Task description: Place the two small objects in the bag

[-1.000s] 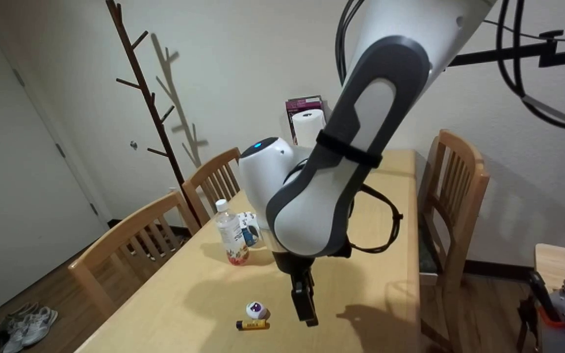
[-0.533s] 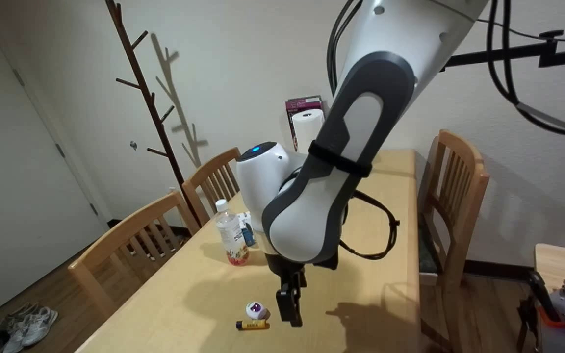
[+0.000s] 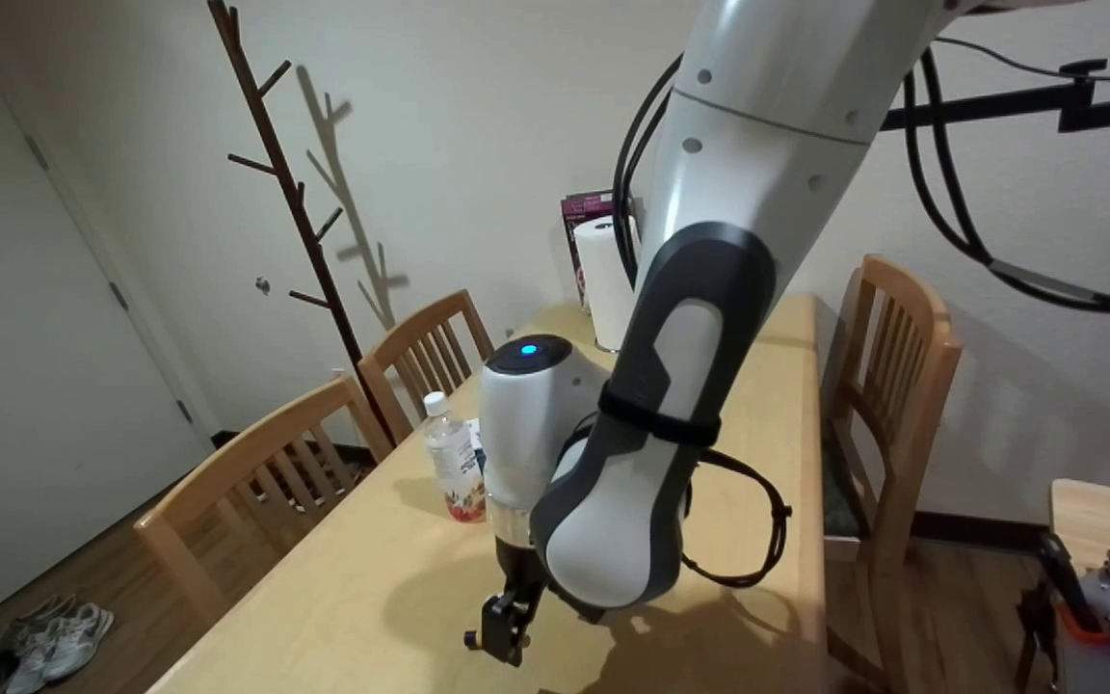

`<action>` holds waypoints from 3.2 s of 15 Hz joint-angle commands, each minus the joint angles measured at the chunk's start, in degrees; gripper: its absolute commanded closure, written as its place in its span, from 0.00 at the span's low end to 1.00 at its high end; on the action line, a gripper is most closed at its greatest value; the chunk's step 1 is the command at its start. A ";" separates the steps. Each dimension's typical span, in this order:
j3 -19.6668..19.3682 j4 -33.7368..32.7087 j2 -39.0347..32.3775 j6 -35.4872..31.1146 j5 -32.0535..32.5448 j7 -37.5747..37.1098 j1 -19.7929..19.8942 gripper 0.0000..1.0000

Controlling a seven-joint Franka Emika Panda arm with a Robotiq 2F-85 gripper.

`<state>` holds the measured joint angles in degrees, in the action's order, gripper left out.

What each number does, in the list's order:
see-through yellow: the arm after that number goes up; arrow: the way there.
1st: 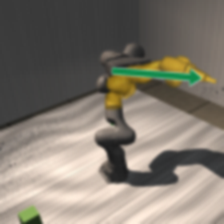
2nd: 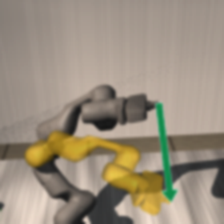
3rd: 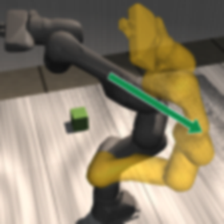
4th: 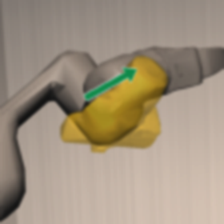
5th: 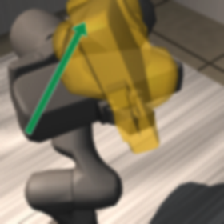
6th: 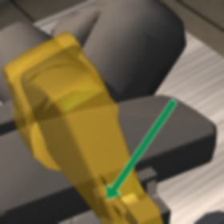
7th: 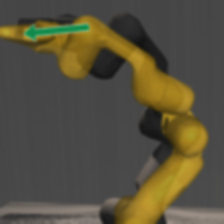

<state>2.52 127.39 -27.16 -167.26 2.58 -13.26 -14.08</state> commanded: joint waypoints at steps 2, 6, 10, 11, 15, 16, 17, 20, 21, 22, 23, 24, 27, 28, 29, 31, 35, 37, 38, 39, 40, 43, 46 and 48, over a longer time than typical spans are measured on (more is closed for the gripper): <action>-2.18 0.00 -0.43 -2.10 -0.73 -1.89 -2.20 0.00; -11.36 -1.40 -1.31 -2.37 3.29 -7.15 -9.92 0.00; -13.22 -3.99 -2.55 -0.95 3.77 -5.94 -10.91 0.00; -11.18 -4.74 -3.00 -1.47 2.78 -4.30 -9.06 0.00; -7.24 -4.72 -2.82 -1.88 1.35 -2.88 -6.10 0.00; -6.00 -5.16 -3.14 -1.89 1.08 -2.29 -4.96 0.00; -5.53 -5.33 -3.27 -1.89 0.97 -2.04 -4.43 0.00; -9.87 -5.86 -4.09 -2.35 -0.03 -9.72 -8.33 0.00; -9.79 -6.28 -4.88 -2.72 -1.26 -11.69 -8.27 0.00; -9.16 -6.59 -5.54 -2.68 -2.65 -12.99 -7.79 0.00; -10.82 -6.78 -6.26 -2.48 -2.95 -15.35 -9.26 0.00; -10.34 -6.92 -6.94 -2.90 -3.88 -15.78 -8.88 0.00; -10.14 -7.93 -9.02 -2.33 -5.23 -15.77 -8.87 0.00; -10.49 -8.27 -9.60 -2.30 -5.31 -15.98 -9.21 0.00; -10.81 -8.56 -10.03 -2.17 -5.25 -15.86 -9.46 0.00; -11.71 -9.13 -10.87 -2.27 -4.77 -15.78 -10.29 0.00; -13.90 -9.48 -11.38 -2.05 -4.14 -16.01 -12.49 0.00; -15.82 -9.45 -11.31 -0.49 -2.72 -15.60 -14.45 0.00; -16.86 -9.60 -11.13 0.74 -1.78 -15.33 -15.59 0.00; -18.27 -9.76 -11.03 1.83 -0.66 -15.59 -17.13 0.00; -20.18 -10.15 -11.12 3.01 1.00 -16.07 -19.06 0.00; -21.35 -12.25 -11.16 9.66 6.72 -13.79 -21.03 0.00; -19.42 -14.52 -11.33 14.85 12.27 -11.55 -20.03 0.00; -18.03 -15.53 -11.48 16.22 15.60 -9.70 -18.98 0.00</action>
<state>-17.49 113.70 -37.54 -154.15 13.91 -26.30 -34.64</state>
